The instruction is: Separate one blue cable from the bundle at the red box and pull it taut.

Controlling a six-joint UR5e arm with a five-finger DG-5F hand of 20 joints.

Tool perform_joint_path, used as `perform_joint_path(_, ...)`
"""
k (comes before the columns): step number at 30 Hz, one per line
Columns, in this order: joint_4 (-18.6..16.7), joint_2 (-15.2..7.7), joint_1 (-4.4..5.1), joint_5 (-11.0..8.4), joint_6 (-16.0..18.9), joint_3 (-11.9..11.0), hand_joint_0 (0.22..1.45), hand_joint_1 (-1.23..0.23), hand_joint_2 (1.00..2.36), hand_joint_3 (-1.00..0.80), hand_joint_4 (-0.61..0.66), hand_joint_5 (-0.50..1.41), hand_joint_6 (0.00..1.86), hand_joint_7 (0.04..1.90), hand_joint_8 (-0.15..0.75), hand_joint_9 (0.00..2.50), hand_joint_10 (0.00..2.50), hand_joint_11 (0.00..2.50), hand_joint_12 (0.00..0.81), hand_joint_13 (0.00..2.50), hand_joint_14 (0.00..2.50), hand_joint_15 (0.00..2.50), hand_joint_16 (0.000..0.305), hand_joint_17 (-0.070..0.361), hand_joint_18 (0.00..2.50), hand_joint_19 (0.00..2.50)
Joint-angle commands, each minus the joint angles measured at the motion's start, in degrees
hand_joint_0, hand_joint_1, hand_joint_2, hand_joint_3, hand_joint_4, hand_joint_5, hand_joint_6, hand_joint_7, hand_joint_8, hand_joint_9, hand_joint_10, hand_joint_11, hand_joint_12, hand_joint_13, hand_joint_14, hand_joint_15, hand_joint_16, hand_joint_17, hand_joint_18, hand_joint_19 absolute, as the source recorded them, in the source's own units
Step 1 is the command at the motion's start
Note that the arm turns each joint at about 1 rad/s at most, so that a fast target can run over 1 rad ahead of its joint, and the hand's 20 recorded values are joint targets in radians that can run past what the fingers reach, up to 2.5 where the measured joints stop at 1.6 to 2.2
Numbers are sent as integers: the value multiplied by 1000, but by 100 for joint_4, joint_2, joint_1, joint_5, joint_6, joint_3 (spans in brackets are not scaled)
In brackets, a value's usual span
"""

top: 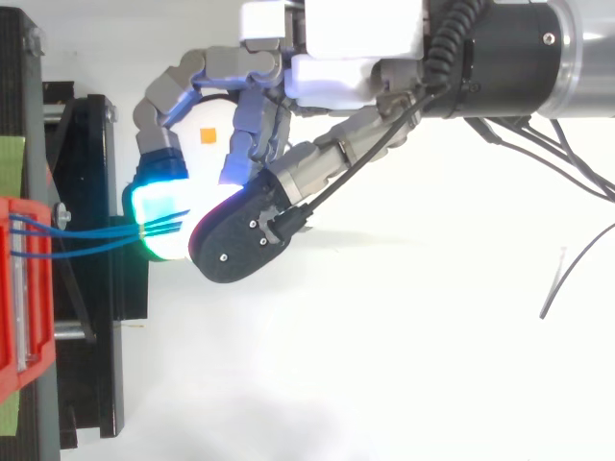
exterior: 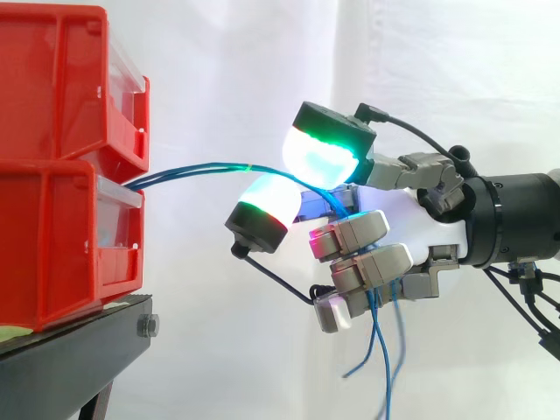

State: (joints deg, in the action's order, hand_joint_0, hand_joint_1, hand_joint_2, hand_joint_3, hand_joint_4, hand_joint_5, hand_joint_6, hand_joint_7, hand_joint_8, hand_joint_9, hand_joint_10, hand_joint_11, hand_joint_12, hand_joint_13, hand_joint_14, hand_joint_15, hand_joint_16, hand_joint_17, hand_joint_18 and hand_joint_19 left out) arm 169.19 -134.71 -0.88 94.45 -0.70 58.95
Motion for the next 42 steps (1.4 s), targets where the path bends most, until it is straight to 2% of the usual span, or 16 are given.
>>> perform_joint_path(1,0,-3,0,-5,0,3,592,-768,1020,-131,2,-171,856,1081,274,1266,4,1608,330,1307,13,1458,48,109,862,811)
perform_joint_path(5,0,6,9,-5,0,3,602,-820,1020,-100,27,-180,872,1043,278,1239,4,1618,347,1303,13,1447,49,111,873,815)
perform_joint_path(10,0,-3,18,-5,0,3,608,-850,1022,-106,50,-193,879,1051,269,1208,6,1619,331,1289,15,1463,47,106,857,828)
perform_joint_path(15,0,6,9,-5,0,3,582,-879,1012,-331,62,-197,878,1028,271,1199,6,1622,325,1281,15,1461,47,105,854,829)
perform_joint_path(19,0,-3,9,-5,0,3,564,-826,1004,-454,68,-193,874,995,282,1202,6,1607,332,1278,16,1452,48,107,864,823)
perform_joint_path(24,35,-3,18,-5,0,3,548,-767,1006,-429,78,-182,854,1015,288,1214,7,1575,340,1283,15,1435,48,107,862,813)
perform_joint_path(42,44,-3,9,-5,0,3,554,-690,1006,-422,75,-165,818,1017,289,1226,7,1570,342,1277,15,1396,45,100,823,811)
